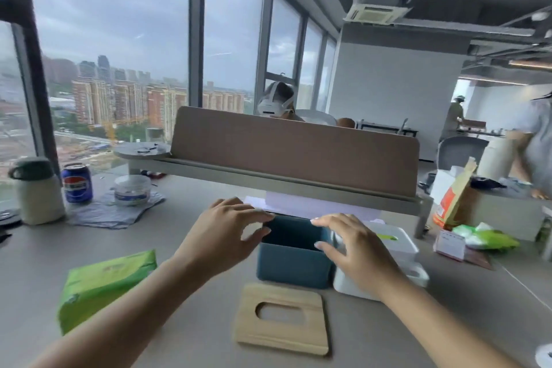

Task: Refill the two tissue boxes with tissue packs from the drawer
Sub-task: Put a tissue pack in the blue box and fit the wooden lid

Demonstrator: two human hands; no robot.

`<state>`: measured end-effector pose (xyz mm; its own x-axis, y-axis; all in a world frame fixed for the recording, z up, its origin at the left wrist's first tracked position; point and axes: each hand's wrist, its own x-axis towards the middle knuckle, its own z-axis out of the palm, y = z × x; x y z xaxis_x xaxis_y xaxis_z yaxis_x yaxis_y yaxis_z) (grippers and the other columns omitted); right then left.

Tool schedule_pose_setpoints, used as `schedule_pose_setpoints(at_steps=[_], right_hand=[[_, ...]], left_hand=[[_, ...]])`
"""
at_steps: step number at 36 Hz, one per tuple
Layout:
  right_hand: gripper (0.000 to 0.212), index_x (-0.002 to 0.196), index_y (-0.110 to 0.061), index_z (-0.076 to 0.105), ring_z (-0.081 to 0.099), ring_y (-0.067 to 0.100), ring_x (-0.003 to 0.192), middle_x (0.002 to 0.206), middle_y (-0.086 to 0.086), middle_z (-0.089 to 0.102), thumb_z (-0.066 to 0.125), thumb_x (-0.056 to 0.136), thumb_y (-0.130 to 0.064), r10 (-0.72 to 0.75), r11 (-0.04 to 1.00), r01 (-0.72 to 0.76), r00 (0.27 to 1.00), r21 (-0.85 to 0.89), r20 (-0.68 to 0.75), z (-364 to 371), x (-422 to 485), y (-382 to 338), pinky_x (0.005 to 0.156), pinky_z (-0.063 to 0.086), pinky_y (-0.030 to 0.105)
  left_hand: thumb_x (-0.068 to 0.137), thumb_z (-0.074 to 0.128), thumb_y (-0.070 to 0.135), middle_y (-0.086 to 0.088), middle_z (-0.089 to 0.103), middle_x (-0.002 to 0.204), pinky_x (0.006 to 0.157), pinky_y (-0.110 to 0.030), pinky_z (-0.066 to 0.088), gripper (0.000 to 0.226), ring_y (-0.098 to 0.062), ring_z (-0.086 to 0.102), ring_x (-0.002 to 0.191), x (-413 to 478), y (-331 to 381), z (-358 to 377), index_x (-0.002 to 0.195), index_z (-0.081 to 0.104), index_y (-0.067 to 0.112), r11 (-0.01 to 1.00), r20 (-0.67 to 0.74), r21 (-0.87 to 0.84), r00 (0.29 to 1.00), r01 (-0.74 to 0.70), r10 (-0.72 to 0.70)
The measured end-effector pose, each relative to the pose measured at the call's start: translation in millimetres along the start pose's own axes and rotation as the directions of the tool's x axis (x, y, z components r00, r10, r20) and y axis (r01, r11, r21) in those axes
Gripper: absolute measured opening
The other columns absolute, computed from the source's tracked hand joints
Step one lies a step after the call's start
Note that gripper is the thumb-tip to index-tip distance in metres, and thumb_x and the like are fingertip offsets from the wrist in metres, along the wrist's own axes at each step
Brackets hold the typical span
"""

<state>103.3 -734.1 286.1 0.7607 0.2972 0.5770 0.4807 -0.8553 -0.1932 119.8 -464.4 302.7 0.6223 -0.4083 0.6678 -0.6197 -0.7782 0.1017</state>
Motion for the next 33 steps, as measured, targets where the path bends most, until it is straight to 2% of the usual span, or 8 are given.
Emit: schedule_pose_setpoints(at_steps=[6,9,13,18,24,27,30,33], right_hand=[[0.037,0.125,-0.035,0.055,0.049,0.004,0.121,0.127,-0.016,0.058,0.062,0.089,-0.037,-0.166,0.973,0.147,0.981,0.175,0.098,62,56,-71,0.1,0.045,0.028],[0.044,0.13,-0.041,0.045,0.043,0.004,0.128,0.132,-0.017,0.052,0.057,0.088,-0.047,-0.262,0.953,0.22,0.943,0.21,0.204,94,77,-100,0.105,0.043,0.033],[0.049,0.133,-0.036,0.045,0.043,0.005,0.127,0.135,-0.015,0.05,0.059,0.087,-0.048,-0.325,0.931,0.253,0.901,0.262,0.286,132,96,-136,0.105,0.043,0.035],[0.067,0.136,-0.036,0.042,0.041,0.007,0.128,0.138,-0.015,0.045,0.066,0.077,-0.058,-0.357,0.918,0.236,0.843,0.32,0.403,170,110,-165,0.108,0.039,0.035],[0.106,0.15,-0.033,0.02,0.02,0.012,0.144,0.157,-0.008,0.022,0.076,0.065,-0.062,-0.341,0.929,0.169,0.733,0.328,0.588,199,119,-182,0.12,0.018,0.032],[0.108,0.151,-0.03,0.02,0.023,0.013,0.143,0.156,-0.006,0.025,0.08,0.065,-0.055,-0.337,0.932,0.153,0.704,0.33,0.625,207,121,-186,0.118,0.018,0.028],[0.106,0.149,-0.032,0.024,0.028,0.013,0.14,0.153,-0.004,0.03,0.082,0.063,-0.052,-0.331,0.932,0.14,0.702,0.334,0.631,213,122,-186,0.116,0.022,0.028],[0.102,0.146,-0.031,0.03,0.032,0.014,0.136,0.146,-0.004,0.036,0.083,0.061,-0.053,-0.341,0.929,0.151,0.708,0.339,0.619,215,123,-183,0.114,0.025,0.027]], left_hand=[[0.087,0.056,0.054,0.02,0.073,0.101,0.086,-0.029,0.052,0.036,-0.007,0.063,0.097,-41,-77,-58,0.115,0.069,0.036,0.987,0.015,0.092,0.991,0.129,-0.131],[0.086,0.06,0.057,0.02,0.072,0.105,0.087,-0.025,0.051,0.037,-0.005,0.063,0.1,-67,-105,-76,0.117,0.067,0.039,0.968,0.045,0.143,0.975,0.208,-0.216],[0.081,0.057,0.067,0.02,0.071,0.109,0.088,-0.025,0.051,0.049,-0.003,0.064,0.102,-100,-138,-84,0.122,0.064,0.04,0.936,0.132,0.18,0.935,0.303,-0.328],[0.07,0.055,0.078,0.016,0.059,0.134,0.097,-0.026,0.043,0.078,-0.008,0.053,0.121,-132,-166,-82,0.138,0.048,0.042,0.89,0.3,0.212,0.84,0.404,-0.453],[0.046,0.055,0.09,0.011,0.037,0.152,0.111,-0.032,0.031,0.12,-0.016,0.033,0.137,-152,-186,-69,0.15,0.019,0.044,0.83,0.512,0.164,0.673,0.533,-0.534],[0.043,0.065,0.085,0.011,0.036,0.151,0.113,-0.03,0.03,0.122,-0.013,0.032,0.137,-156,-189,-63,0.149,0.021,0.044,0.81,0.545,0.109,0.646,0.577,-0.534],[0.051,0.078,0.072,0.015,0.042,0.14,0.105,-0.026,0.037,0.108,-0.009,0.042,0.128,-157,-190,-59,0.145,0.031,0.045,0.798,0.554,0.06,0.645,0.6,-0.527],[0.051,0.078,0.07,0.017,0.045,0.13,0.1,-0.027,0.041,0.102,-0.007,0.045,0.119,-155,-191,-56,0.14,0.035,0.046,0.801,0.555,0.056,0.648,0.597,-0.522]])
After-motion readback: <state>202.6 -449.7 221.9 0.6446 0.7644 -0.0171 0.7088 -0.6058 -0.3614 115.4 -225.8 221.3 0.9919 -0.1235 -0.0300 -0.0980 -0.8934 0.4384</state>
